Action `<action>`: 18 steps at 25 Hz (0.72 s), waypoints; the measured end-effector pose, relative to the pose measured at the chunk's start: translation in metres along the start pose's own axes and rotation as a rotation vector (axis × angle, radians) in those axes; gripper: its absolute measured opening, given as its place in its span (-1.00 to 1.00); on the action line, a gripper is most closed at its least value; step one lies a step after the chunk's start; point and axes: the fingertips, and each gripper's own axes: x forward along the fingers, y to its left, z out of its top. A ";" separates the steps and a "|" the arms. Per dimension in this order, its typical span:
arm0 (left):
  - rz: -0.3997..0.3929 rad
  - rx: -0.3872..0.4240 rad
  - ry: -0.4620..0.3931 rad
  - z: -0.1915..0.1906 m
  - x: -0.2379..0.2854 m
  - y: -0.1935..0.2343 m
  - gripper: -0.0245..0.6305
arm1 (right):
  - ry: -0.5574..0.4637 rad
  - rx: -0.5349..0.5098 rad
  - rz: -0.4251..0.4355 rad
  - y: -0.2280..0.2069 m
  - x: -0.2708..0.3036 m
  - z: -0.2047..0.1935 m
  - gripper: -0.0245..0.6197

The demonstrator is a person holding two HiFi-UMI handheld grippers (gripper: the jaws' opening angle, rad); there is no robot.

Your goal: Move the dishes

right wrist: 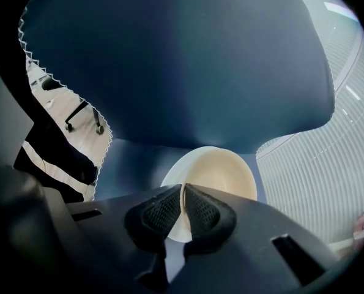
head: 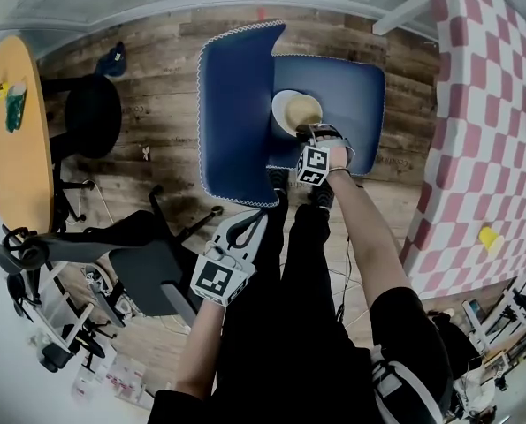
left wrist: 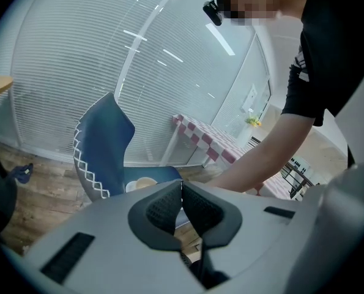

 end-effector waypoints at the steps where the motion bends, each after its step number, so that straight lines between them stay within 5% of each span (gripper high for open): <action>1: -0.001 -0.010 -0.008 0.001 -0.001 0.000 -0.86 | 0.002 0.001 -0.002 0.000 -0.001 0.000 -0.83; 18: -0.058 0.075 -0.002 0.031 -0.026 -0.032 -0.86 | 0.055 0.008 -0.038 -0.007 -0.082 0.016 -0.83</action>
